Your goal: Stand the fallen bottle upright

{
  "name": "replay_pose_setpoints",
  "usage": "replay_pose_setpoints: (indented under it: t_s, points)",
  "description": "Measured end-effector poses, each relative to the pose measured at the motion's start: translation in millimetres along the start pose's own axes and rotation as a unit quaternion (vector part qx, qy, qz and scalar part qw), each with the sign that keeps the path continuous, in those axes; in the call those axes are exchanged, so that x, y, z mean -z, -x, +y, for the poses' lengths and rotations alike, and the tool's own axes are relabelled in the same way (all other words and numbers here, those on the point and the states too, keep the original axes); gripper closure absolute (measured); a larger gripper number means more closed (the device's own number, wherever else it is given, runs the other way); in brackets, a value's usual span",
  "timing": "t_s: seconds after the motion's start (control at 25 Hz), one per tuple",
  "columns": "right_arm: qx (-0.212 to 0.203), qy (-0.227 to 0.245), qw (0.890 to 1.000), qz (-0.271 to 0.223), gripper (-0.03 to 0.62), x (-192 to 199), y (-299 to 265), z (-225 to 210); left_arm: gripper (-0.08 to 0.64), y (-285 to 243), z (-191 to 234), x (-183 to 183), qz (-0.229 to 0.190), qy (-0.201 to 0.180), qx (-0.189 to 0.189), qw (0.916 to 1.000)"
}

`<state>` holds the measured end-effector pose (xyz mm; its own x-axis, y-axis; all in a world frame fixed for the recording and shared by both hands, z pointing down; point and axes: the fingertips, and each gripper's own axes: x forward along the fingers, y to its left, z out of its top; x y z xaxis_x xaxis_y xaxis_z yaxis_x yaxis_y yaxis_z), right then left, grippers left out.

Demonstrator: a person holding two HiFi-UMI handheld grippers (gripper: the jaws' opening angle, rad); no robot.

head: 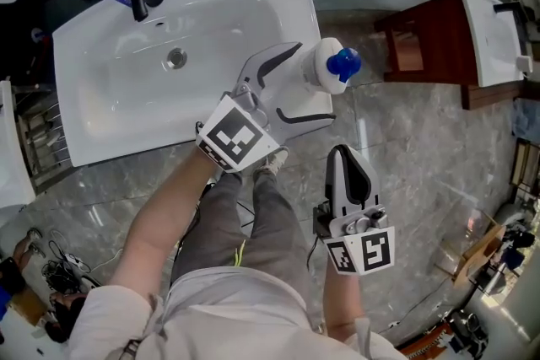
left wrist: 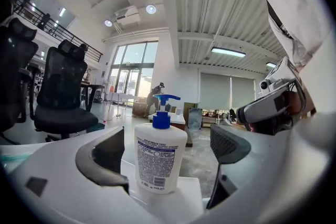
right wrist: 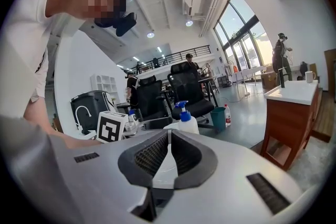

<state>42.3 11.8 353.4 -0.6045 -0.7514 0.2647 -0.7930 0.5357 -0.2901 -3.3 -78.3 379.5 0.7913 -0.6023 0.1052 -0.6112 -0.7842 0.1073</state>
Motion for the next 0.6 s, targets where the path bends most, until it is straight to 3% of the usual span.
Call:
replay_pose_setpoints:
  t_s: [0.6]
  points:
    - [-0.015,0.034,0.999,-0.028,0.546,-73.7,33.0,1.8,0.018,21.3,-12.7,-40.2,0.028,0.01,-0.079,0.9964]
